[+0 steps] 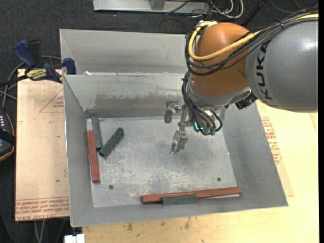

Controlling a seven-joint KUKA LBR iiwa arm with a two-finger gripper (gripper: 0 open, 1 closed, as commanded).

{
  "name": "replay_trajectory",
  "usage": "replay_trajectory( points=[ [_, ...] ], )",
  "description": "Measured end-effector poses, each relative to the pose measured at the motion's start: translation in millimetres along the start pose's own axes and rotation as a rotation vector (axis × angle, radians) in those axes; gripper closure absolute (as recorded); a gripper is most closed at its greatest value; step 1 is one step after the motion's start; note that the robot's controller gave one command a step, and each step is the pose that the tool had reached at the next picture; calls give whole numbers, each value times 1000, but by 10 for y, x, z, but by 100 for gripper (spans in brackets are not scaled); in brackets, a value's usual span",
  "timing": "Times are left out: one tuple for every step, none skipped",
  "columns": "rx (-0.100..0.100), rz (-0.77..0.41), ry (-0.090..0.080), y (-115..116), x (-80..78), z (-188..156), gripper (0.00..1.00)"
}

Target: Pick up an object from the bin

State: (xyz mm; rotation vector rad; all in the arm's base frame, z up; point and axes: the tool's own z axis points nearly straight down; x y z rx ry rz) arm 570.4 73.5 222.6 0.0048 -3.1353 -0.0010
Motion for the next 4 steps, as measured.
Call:
replay_trajectory(
  points=[
    [0,-50,5,582,866,1181,0],
    [-1,-177,-21,-10,807,1513,0],
    [-1,-181,-8,-2,842,1527,100],
    [0,-246,-16,137,760,16,100]
  ],
)
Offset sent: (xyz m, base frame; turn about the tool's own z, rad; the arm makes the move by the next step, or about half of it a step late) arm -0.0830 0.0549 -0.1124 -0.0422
